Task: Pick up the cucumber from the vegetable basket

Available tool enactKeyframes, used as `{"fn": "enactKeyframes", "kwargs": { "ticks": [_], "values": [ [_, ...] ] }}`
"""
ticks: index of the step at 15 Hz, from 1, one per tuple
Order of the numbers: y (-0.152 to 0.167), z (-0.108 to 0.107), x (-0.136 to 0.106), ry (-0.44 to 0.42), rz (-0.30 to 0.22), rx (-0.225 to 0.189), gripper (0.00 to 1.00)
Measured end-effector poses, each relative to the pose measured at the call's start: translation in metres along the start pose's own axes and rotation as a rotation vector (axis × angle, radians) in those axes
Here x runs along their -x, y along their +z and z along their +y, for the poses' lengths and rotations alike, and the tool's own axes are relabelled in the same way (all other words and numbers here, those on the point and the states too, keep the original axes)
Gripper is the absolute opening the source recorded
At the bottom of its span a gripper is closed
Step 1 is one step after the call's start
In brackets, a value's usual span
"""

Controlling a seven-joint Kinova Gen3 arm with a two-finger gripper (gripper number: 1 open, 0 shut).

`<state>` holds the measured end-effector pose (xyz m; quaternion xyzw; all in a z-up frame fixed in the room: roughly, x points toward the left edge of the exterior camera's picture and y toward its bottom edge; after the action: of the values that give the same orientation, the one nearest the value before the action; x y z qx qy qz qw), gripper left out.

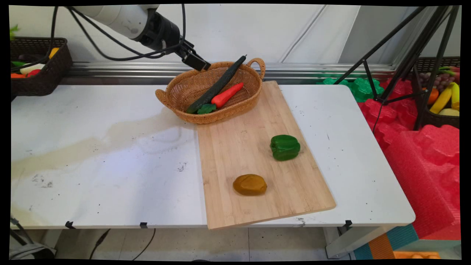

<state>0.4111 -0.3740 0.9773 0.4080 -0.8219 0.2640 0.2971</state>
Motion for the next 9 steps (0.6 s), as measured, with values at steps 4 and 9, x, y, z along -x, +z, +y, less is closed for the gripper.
{"fn": "enactKeyframes", "kwargs": {
  "ticks": [4,9],
  "values": [
    [0.032,-0.024,0.003,-0.048,-0.038,-0.057,1.00],
    [0.081,-0.038,0.014,-0.084,-0.116,-0.073,1.00]
  ]
}}
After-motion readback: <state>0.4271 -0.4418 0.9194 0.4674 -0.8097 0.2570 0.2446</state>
